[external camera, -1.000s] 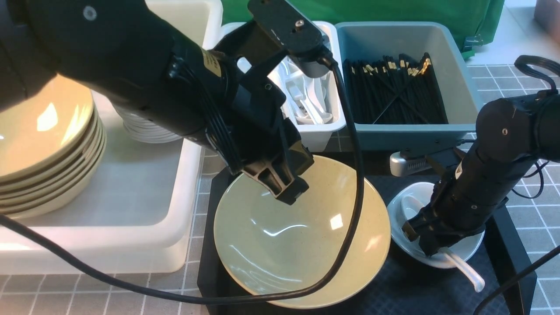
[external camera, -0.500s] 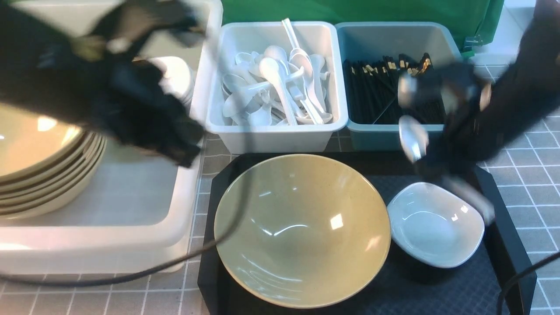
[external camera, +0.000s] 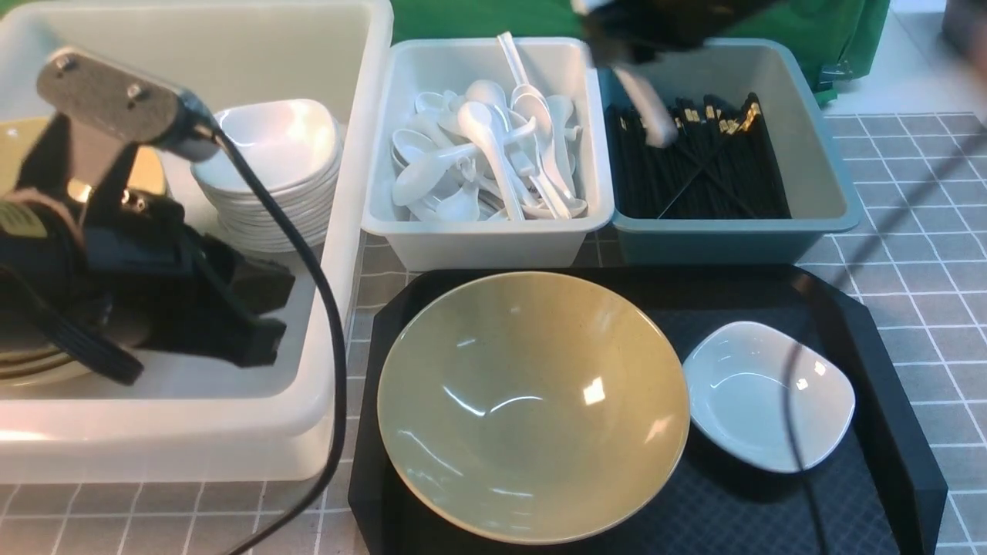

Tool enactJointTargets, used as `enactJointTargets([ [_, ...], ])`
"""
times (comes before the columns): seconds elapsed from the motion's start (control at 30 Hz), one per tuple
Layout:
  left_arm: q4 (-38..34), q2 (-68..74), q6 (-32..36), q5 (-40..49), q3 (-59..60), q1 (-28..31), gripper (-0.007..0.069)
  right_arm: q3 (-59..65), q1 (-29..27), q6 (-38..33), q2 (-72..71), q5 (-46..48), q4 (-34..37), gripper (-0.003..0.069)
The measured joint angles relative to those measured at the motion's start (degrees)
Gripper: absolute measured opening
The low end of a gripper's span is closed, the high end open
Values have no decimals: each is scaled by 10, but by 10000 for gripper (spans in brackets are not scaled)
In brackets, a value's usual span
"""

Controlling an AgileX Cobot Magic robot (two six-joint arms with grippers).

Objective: On grey table put chopsticks spoon bowls plates into blue grey white boxes.
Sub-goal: 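Place the white spoon into the bin of spoons with the right gripper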

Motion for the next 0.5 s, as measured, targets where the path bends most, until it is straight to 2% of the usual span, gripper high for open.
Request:
enactJointTargets([
  [0.13,-14,0,0,3,0,0,-8,-108,20,-10,95,-13,7,229],
  [0.23,-19,0,0,3,0,0,-8,-146,22,-10,131,-13,8,259],
  [0.33,-23,0,0,4,0,0,-8,-183,19,-7,154,5,6,396],
  [0.37,-24,0,0,4,0,0,-8,-193,17,-7,155,27,6,467],
  [0.43,-25,0,0,6,-2,0,-7,-201,15,-6,154,47,6,512],
  [0.47,-28,3,0,17,-13,0,-1,-214,13,-6,149,86,4,568],
  [0.5,-30,8,0,27,-26,0,7,-222,11,-6,145,114,3,590],
])
